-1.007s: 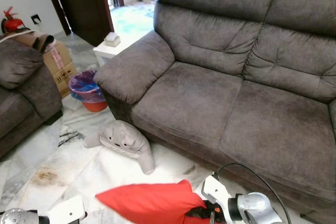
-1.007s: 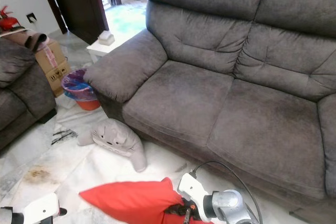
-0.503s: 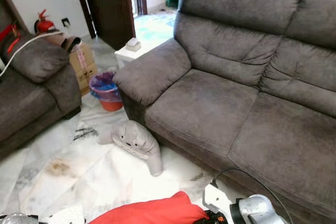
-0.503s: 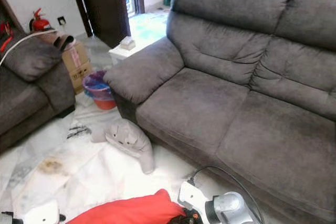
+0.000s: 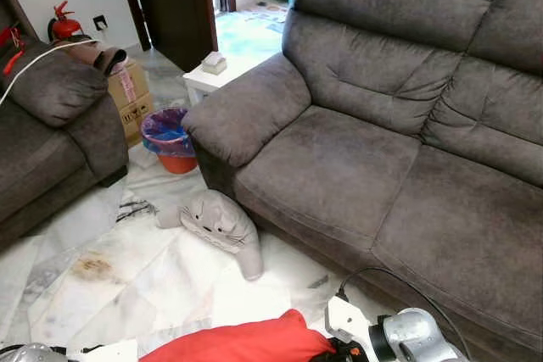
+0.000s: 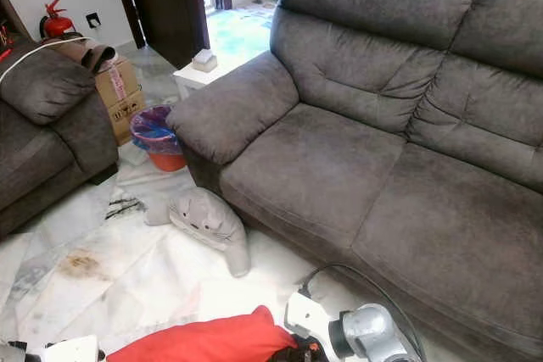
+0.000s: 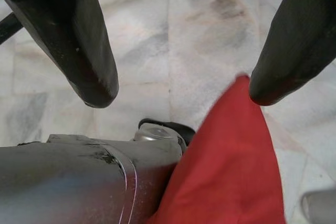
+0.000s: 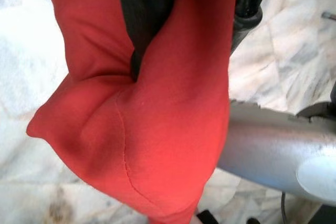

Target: Move the pillow to the sofa from floor

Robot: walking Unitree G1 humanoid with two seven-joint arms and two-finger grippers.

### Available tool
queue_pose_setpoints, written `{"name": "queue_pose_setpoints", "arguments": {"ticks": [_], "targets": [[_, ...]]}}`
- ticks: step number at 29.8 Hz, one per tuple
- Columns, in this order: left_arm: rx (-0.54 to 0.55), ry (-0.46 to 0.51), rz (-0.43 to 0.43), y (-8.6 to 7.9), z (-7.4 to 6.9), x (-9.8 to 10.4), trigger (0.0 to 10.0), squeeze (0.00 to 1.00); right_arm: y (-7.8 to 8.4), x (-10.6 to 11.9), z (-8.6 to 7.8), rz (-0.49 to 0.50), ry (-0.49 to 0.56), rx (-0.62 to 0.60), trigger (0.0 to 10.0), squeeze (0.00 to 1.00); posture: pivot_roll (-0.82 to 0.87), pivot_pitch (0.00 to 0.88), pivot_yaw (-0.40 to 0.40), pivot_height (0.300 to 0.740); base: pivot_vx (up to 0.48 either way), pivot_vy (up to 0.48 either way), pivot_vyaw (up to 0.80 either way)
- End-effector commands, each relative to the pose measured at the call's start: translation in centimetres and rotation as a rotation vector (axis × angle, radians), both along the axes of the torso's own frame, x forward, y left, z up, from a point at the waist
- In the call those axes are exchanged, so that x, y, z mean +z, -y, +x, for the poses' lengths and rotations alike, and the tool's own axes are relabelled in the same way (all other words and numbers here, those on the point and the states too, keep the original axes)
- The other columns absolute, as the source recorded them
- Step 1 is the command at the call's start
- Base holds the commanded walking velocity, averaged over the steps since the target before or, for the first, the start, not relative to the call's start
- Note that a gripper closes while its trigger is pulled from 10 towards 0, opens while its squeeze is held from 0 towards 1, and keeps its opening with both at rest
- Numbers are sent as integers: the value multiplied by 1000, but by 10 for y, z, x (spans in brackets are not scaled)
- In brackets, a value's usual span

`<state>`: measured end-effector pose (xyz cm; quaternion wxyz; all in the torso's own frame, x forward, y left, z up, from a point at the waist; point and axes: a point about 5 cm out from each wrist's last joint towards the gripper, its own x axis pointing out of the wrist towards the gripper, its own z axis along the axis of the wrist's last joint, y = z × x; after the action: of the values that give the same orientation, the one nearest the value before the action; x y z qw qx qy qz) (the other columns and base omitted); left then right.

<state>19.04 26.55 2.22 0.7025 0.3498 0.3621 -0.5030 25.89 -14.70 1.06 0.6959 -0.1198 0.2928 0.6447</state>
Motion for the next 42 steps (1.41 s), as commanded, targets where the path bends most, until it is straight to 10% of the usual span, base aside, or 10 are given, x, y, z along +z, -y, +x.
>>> {"name": "queue_pose_setpoints", "arguments": {"ticks": [1,8,22,42], "targets": [[-28,-10,-6,2,-1,0,10000,0,-12,13,4,121,48,14,10000,0,176,122,-17,740,0,0,0],[-114,0,-62,22,3,7,10000,0,-10,19,0,164,31,82,10000,0,169,123,-15,740,0,0,0],[-183,-59,77,6,-4,-1,10000,0,-1,37,0,176,39,149,10000,0,163,121,-17,740,0,0,0],[-101,152,139,-3,24,5,10000,0,-1,52,-6,213,39,178,10000,0,161,124,-21,740,0,0,0]]}}
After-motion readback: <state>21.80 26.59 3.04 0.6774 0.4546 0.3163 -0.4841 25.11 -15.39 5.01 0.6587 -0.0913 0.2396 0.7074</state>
